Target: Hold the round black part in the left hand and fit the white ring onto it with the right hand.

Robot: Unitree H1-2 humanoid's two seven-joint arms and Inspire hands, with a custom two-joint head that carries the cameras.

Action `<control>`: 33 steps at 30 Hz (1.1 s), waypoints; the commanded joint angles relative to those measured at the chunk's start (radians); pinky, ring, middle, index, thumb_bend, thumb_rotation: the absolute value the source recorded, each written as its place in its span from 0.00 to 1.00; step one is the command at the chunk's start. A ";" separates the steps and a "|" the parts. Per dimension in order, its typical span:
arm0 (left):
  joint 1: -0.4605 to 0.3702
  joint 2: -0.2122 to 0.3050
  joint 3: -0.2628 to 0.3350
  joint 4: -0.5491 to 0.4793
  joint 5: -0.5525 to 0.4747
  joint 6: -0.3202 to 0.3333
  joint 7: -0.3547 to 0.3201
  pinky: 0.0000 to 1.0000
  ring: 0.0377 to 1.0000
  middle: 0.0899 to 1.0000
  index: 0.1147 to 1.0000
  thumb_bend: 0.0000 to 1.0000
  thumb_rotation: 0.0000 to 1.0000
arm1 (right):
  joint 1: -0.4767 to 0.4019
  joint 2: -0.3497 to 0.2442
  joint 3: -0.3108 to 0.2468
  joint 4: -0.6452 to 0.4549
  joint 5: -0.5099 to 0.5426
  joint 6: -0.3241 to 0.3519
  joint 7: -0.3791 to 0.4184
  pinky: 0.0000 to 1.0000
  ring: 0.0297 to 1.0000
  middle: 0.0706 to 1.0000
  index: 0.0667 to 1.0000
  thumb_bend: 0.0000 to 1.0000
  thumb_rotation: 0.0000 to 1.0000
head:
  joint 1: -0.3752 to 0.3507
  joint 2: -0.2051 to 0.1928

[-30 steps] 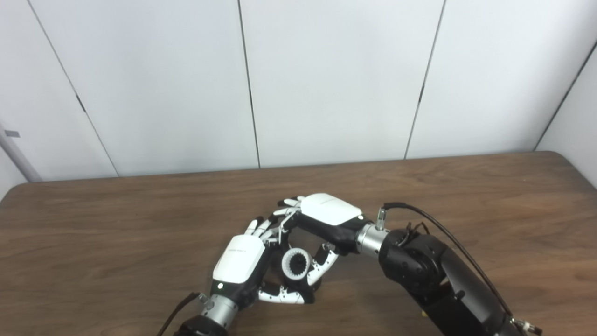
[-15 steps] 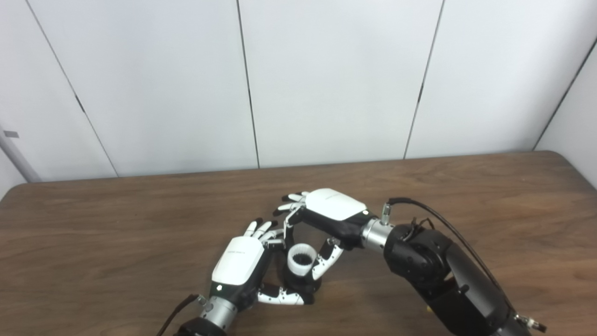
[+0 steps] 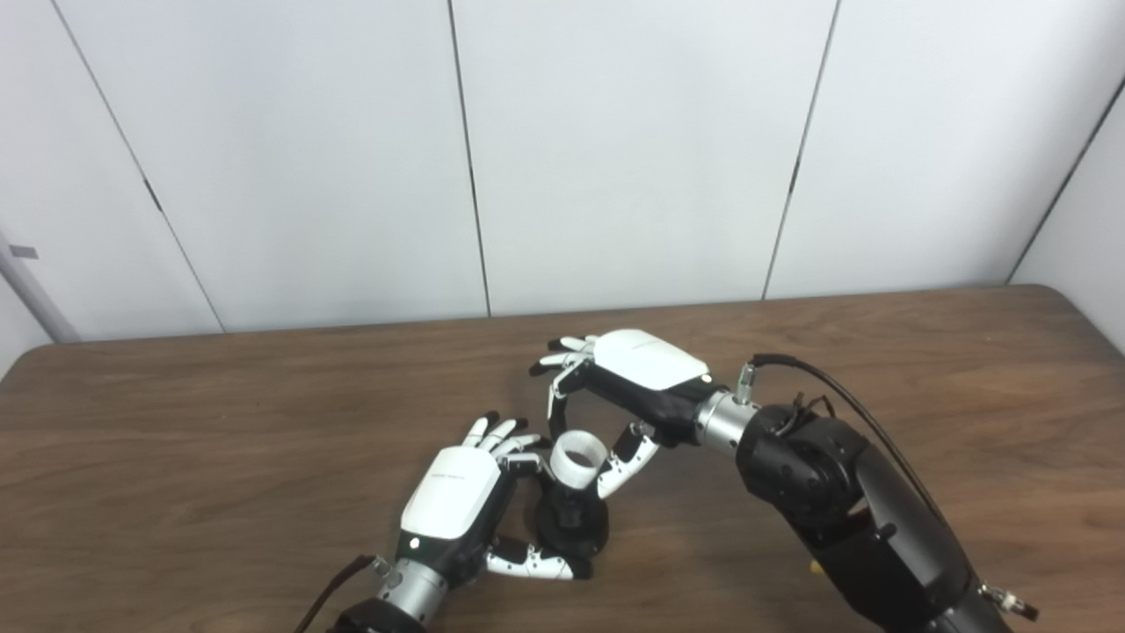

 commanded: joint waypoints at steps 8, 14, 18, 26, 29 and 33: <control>0.055 0.007 -0.041 0.043 0.015 -0.008 -0.068 1.00 0.93 0.81 0.41 0.52 0.05 | -0.028 0.013 -0.005 -0.023 0.017 -0.020 -0.030 0.97 0.96 0.87 0.44 0.52 0.13 | 0.004 0.002; 0.045 0.008 -0.046 0.049 0.024 -0.008 -0.069 1.00 0.93 0.82 0.41 0.52 0.05 | -0.022 0.015 0.006 -0.023 0.017 -0.021 -0.023 0.95 0.96 0.86 0.44 0.52 0.13 | 0.001 0.000; 0.036 0.015 -0.057 0.060 0.053 -0.011 -0.058 1.00 0.93 0.82 0.41 0.52 0.05 | -0.016 0.013 0.010 -0.032 0.016 -0.006 -0.008 0.96 0.97 0.87 0.44 0.52 0.13 | 0.002 -0.001; 0.020 0.037 -0.097 0.081 0.113 -0.019 -0.024 1.00 0.93 0.81 0.41 0.52 0.05 | -0.002 0.012 0.018 -0.048 0.011 0.014 0.006 0.99 0.98 0.88 0.44 0.52 0.13 | 0.003 0.007; 0.017 0.040 -0.101 0.087 0.112 -0.023 -0.013 1.00 0.93 0.81 0.41 0.52 0.05 | -0.002 0.009 0.023 -0.051 0.008 0.018 0.013 1.00 0.98 0.88 0.44 0.52 0.13 | 0.001 0.008; 0.014 0.042 -0.103 0.092 0.110 -0.022 -0.017 1.00 0.93 0.81 0.41 0.52 0.05 | -0.002 0.005 0.026 -0.055 0.010 0.027 0.019 1.00 0.98 0.87 0.44 0.52 0.13 | -0.002 0.009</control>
